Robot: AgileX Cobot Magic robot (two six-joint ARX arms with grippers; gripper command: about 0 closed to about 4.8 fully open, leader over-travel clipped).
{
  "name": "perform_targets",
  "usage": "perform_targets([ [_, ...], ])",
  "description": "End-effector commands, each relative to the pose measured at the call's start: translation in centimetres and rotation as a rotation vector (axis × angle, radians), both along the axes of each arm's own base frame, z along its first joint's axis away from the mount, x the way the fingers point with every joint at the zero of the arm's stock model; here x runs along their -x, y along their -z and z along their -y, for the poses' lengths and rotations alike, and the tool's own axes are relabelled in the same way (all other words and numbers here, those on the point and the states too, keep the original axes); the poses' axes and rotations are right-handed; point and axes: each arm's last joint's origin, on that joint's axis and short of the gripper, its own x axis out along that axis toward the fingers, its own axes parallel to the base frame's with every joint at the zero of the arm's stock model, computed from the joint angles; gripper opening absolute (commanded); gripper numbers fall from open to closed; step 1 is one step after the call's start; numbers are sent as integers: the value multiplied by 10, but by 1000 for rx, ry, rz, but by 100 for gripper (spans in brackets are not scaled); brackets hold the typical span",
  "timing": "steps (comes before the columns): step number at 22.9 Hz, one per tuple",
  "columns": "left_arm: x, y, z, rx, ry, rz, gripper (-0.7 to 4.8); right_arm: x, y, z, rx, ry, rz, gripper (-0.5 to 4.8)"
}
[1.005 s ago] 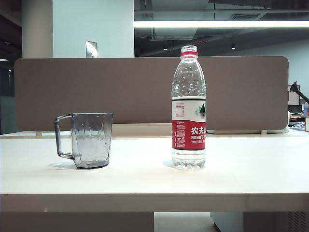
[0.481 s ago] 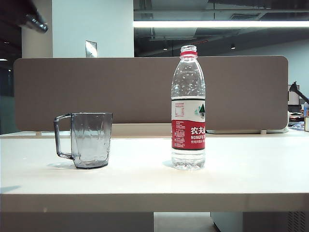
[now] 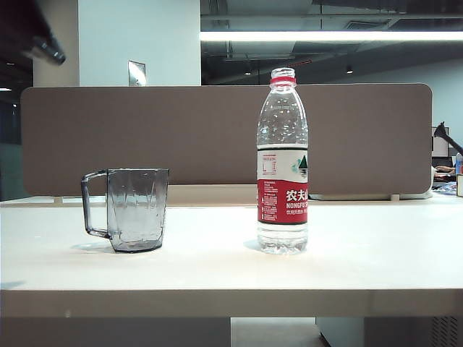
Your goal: Pick up the mineral water bottle on the table and pour water into the mug until it's full.
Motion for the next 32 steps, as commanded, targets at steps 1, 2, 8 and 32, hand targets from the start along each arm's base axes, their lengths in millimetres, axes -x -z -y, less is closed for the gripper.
perform_targets([
  [1,1,-1,-1,-25,16,12,-5,0,1,0,3,0,5,0],
  [2,1,-1,-1,-26,17,11,-5,0,1,0,3,0,5,0],
  [8,1,-1,-1,-25,17,11,-5,0,1,0,3,0,5,0],
  [32,1,-1,-1,-25,17,11,-5,55,-172,13,18,252,730,-1],
])
